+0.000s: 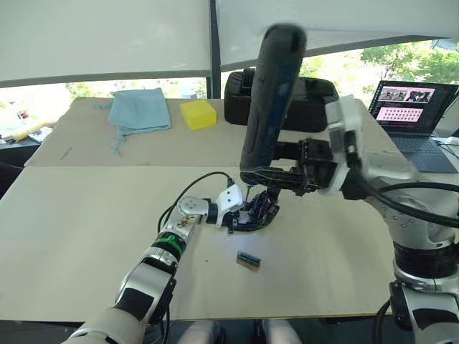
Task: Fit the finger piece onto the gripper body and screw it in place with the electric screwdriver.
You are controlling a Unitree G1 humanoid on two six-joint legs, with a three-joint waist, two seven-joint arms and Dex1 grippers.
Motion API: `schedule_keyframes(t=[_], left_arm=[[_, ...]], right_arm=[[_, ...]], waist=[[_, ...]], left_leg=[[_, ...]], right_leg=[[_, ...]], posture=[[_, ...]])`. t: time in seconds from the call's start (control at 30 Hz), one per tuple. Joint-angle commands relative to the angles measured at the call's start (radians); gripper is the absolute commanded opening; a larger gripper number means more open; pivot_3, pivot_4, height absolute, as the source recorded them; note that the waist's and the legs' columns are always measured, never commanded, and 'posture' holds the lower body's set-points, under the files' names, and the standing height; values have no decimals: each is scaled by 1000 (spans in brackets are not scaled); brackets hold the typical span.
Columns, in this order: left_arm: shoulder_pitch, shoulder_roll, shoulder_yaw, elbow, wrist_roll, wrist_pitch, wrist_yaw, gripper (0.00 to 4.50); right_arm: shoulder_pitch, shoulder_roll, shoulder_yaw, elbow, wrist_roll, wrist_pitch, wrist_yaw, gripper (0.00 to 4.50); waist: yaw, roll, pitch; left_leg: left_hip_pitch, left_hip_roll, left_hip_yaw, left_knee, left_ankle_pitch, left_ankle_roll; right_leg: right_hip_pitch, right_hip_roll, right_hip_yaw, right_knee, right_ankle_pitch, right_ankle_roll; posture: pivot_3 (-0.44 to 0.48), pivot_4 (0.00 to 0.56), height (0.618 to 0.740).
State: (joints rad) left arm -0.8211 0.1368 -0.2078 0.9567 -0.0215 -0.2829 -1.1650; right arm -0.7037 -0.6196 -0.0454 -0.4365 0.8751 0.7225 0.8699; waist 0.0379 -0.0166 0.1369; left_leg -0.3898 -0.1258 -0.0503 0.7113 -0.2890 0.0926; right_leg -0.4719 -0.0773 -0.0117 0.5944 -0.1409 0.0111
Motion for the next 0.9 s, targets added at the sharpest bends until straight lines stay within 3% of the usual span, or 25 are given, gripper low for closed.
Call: schedule_keyframes(t=[0.03, 0.1, 0.17, 0.27, 0.43, 0.57, 0.73, 0.9], left_arm=[[-14, 3, 10, 0, 2, -15, 12, 2279], [-11, 11, 11, -5, 8, -5, 26, 2279], [-4, 32, 16, -26, 8, 12, 31, 3336], [45, 118, 34, -139, -34, 60, -57, 4498], [194, 330, 83, -508, -168, 259, -221, 4500], [305, 512, 168, -790, -285, 431, -260, 4500], [366, 574, 232, -926, -333, 487, -198, 4500], [418, 578, 238, -1003, -330, 501, -135, 4500]], right_arm=[[-26, -9, -62, -54, 72, 13, -27, 1918], [4, -38, -79, -61, 125, 85, -64, 1918], [46, -74, -123, -51, 250, 193, -136, 1918], [122, -153, -225, 6, 448, 321, -263, 1918], [244, -336, -318, 170, 630, 504, -446, 1918], [292, -479, -243, 405, 586, 715, -476, 1918], [227, -490, -101, 537, 380, 756, -421, 1918], [166, -452, 77, 642, 124, 651, -322, 1918]], waist=[[0, 0, 0], [0, 0, 0], [2, -1, 0], [0, -1, 1], [-8, 1, 2], [-9, 3, 3], [-1, 10, 7], [-3, 13, 10]], left_leg=[[0, 0, 0, 0, 0, 0], [0, 0, 0, 0, -1, 0], [0, 0, 0, 0, -1, 0], [0, 1, 0, 0, 0, -1], [0, 2, 1, -3, 0, 0], [0, 2, 1, -5, 0, 0], [1, 1, 3, -4, 0, 0], [1, 3, 3, -4, 2, -2]], right_leg=[[0, 0, 0, 0, 0, 0], [0, 0, 1, 0, 0, 0], [1, 0, 0, 1, 0, 0], [0, -1, 1, 1, 1, -1], [-1, -1, 3, 0, 1, -2], [-1, -1, 3, -1, 0, -2], [0, -2, 3, -1, 0, -1], [0, 0, 3, 0, 1, -2]], posture=[[0, 150, 740], [0, 150, 740], [0, 150, 740], [0, 150, 740], [0, 150, 740], [0, 150, 740], [0, 150, 740], [0, 150, 740]])
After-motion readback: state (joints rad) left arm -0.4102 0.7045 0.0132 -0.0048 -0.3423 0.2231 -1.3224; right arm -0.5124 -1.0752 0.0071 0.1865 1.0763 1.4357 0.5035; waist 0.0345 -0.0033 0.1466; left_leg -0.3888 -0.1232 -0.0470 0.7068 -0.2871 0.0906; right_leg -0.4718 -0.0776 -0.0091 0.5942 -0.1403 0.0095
